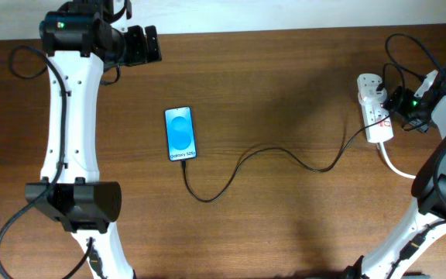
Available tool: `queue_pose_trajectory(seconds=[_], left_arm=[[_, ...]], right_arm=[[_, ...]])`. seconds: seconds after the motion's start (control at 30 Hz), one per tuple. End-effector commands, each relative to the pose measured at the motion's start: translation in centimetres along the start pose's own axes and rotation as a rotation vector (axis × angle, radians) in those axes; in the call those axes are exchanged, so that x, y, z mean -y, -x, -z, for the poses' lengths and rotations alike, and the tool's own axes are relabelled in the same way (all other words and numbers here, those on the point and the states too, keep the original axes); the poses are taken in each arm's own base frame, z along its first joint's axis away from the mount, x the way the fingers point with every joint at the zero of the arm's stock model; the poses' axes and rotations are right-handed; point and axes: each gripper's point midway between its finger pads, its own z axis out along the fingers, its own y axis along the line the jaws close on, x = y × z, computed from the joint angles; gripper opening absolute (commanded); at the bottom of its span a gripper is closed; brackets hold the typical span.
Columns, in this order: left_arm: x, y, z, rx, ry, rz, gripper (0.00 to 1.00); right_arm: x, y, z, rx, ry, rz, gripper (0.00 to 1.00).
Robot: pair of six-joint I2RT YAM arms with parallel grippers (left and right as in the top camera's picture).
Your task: Plug charger to phone and switch on socket
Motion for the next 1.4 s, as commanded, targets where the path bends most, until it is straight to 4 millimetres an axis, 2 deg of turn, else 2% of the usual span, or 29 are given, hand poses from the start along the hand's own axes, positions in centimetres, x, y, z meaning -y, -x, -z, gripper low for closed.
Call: queue_pose_trajectory(seconds=[0.0,0.37,0.77,0.8,0.83,0.9,1.0,1.13,1.3,1.37], left_arm=[[-0.1,0.5,1.3,0.034,0.004,0.002,0.99],[-0.1,0.5,1.3,0.034,0.004,0.002,0.99],[-0.1,0.5,1.3,0.034,0.003,0.002,0.99],[-0.1,0.5,1.3,0.034,0.004,0.002,0.99],[-0.1,0.5,1.3,0.034,0.004,0.002,0.99],[-0.1,0.5,1.3,0.034,0.004,0.002,0.99],[-0.1,0.5,1.3,0.034,0.004,0.002,0.99],[-0.1,0.5,1.3,0.034,0.004,0.002,0.99],[-0.1,0.5,1.3,0.034,0.004,0.002,0.99],[-0.1,0.5,1.3,0.034,0.004,0.002,0.99]], right_arm=[[-0.8,-3.4,-1.7,-0.112,0.013,0.024,0.86],[-0.9,-3.9,-1.7,-0.135,0.022,0.019,0.86],[-2.5,-4.4,-1.8,-0.15,0.051,0.04,0.86],[-1.8,-4.2,-1.8,-0.139,0.018,0.04,0.86],[-0.4,-3.4,-1.7,-0.112,-0.051,0.012,0.91],[1.0,-2.1,-1.0,-0.082,-0.073,-0.013,0.95],[3.0,1.1,2.3,-0.001,-0.076,-0.068,0.96],[3.7,3.8,7.4,0.102,-0.082,-0.086,0.96],[1.8,5.9,14.9,0.232,-0.062,-0.061,0.97],[-0.1,6.0,18.3,0.273,-0.001,-0.039,0.97]])
